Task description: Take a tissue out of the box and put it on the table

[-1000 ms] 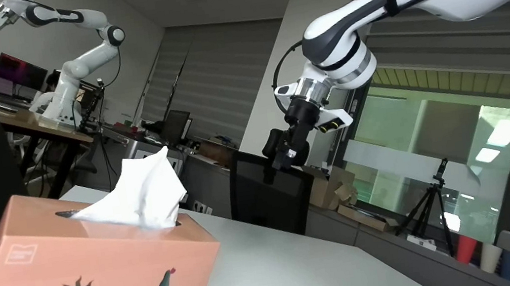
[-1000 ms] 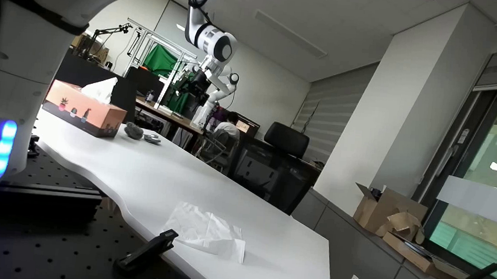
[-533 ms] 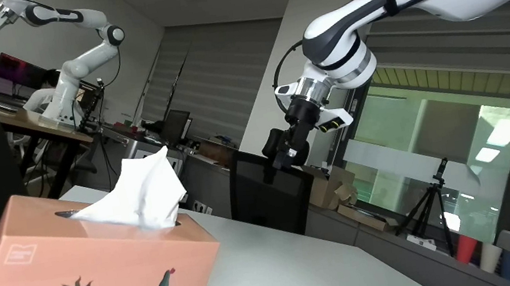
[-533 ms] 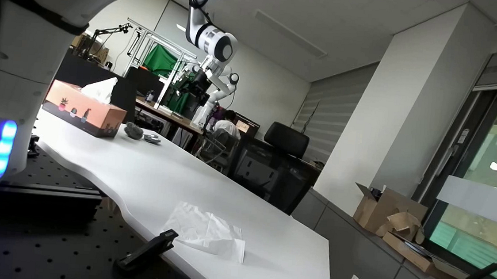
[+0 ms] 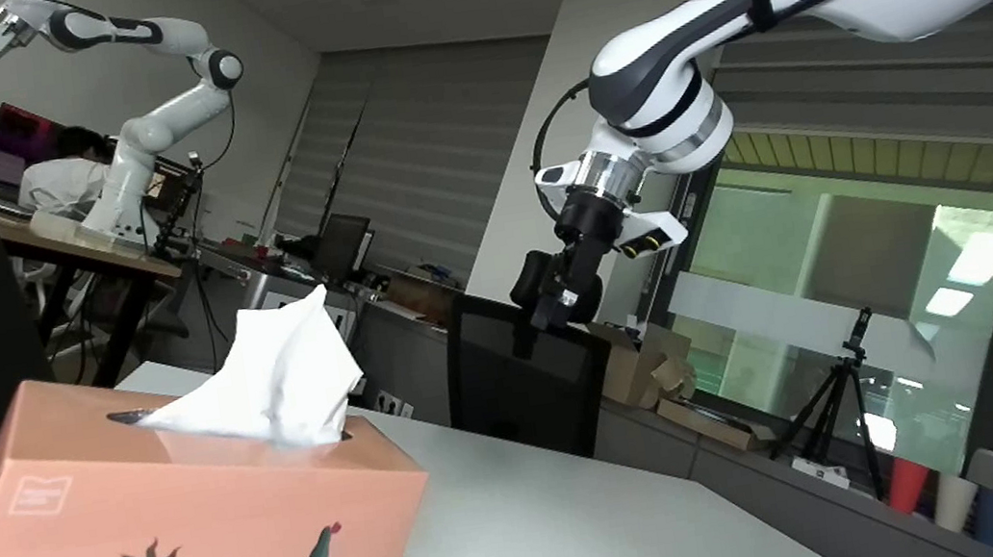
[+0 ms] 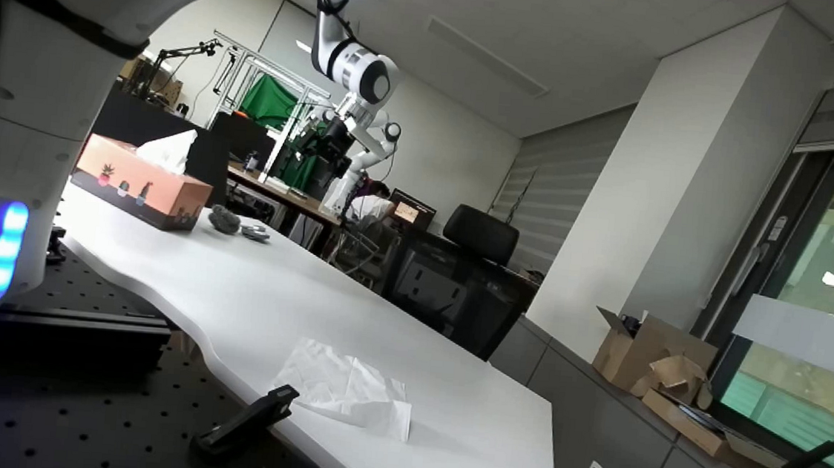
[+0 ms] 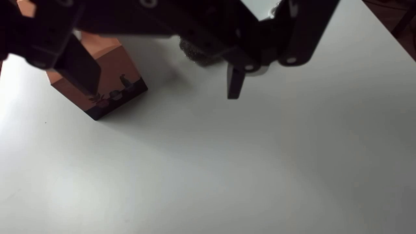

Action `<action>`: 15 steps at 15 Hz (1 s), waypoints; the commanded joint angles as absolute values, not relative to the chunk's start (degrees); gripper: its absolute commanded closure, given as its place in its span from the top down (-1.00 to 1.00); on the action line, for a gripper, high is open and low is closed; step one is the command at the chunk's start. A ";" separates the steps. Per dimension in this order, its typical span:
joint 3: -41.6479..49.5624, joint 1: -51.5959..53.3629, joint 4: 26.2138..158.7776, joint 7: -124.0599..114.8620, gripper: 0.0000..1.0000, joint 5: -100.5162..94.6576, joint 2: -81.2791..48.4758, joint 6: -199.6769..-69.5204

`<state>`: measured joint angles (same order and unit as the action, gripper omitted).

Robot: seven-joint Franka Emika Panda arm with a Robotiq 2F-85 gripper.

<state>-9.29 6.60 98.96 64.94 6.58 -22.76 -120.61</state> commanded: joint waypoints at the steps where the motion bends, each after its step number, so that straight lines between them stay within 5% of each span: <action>1: -10.09 6.71 96.44 62.39 1.00 5.16 -24.25 -120.16; 15: -14.26 20.27 68.91 51.81 1.00 -5.21 -44.75 -106.01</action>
<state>-13.24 18.09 77.69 53.89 -3.25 -39.74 -111.18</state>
